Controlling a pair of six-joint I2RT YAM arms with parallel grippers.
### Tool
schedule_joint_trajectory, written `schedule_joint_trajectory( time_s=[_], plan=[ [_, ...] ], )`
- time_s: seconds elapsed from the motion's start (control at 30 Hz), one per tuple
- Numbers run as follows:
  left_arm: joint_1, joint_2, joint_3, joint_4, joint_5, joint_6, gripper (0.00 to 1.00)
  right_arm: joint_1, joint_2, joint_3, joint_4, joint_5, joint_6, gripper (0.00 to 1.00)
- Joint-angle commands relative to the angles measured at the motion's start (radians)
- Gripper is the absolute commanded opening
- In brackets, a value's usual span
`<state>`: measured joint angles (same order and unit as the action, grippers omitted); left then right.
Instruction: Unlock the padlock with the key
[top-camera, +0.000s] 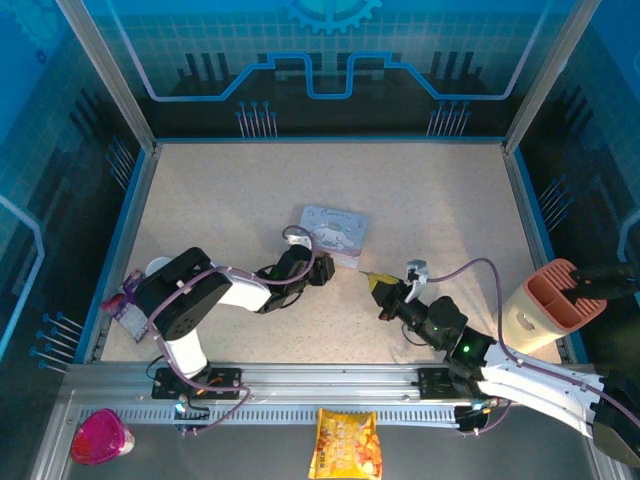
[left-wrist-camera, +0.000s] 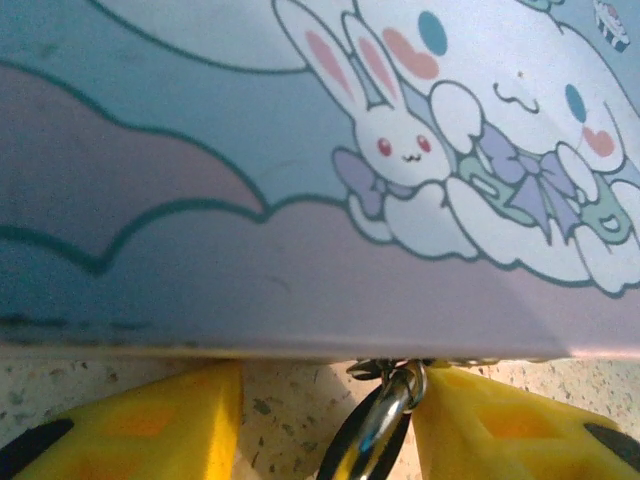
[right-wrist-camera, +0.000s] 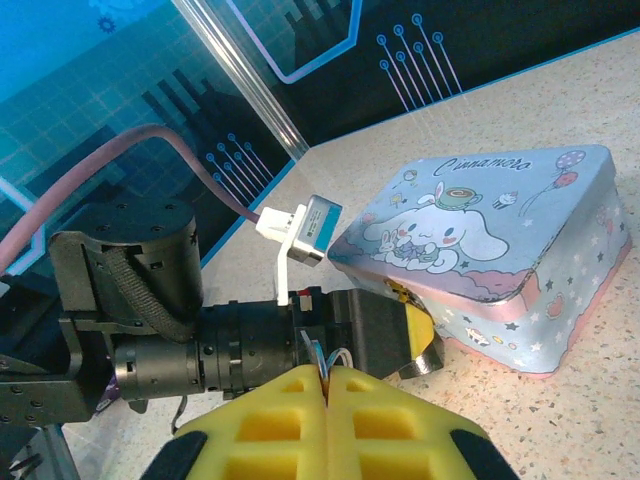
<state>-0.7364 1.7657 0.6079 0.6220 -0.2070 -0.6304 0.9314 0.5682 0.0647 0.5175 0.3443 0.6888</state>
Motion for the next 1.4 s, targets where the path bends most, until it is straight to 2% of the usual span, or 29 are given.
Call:
schedule_joint_trajectory(
  time_s=[0.0, 0.27, 0.43, 0.6, 0.73, 0.93, 1.37],
  plan=[
    [-0.01, 0.03, 0.023, 0.046, 0.003, -0.014, 0.44, 0.014, -0.018, -0.015, 0.023, 0.024, 0.018, 0.0],
    [-0.018, -0.019, 0.005, 0.059, 0.022, -0.007, 0.25, 0.014, -0.019, -0.012, -0.044, 0.062, 0.084, 0.0],
    [-0.021, -0.06, -0.013, 0.065, 0.045, -0.057, 0.12, 0.018, 0.009, 0.005, -0.148, 0.143, 0.274, 0.0],
    [-0.025, -0.114, -0.037, 0.077, 0.068, -0.127, 0.04, 0.049, 0.064, 0.005, -0.141, 0.21, 0.438, 0.0],
    [-0.028, -0.154, -0.037, 0.055, 0.093, -0.244, 0.0, 0.085, 0.12, 0.02, -0.12, 0.25, 0.564, 0.0],
    [-0.042, -0.184, -0.05, 0.067, 0.11, -0.401, 0.0, 0.154, 0.197, 0.042, -0.096, 0.336, 0.733, 0.0],
    [-0.132, -0.223, -0.092, 0.176, 0.034, -0.641, 0.0, 0.25, 0.382, 0.041, 0.102, 0.432, 0.899, 0.0]
  ],
)
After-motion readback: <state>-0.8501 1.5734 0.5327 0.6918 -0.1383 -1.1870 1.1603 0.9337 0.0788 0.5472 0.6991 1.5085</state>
